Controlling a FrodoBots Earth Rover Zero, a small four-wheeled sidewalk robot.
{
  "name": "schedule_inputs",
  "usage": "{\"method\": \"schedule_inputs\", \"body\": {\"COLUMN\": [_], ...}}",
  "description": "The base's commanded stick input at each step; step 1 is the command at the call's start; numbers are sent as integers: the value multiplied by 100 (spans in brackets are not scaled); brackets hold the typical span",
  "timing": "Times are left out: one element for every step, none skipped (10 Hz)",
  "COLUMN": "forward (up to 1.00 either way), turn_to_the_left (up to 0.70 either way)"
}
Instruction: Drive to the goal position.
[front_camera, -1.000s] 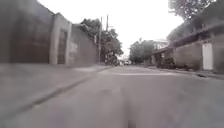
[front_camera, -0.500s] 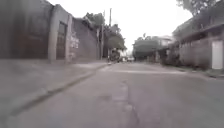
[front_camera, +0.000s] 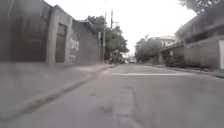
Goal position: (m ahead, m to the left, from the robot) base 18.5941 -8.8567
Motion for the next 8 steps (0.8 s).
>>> {"method": "schedule_inputs", "body": {"forward": [100, 100, 100, 100, 100, 100, 100, 100], "turn_to_the_left": [0, 0, 0, 0, 0, 0, -9, -26]}}
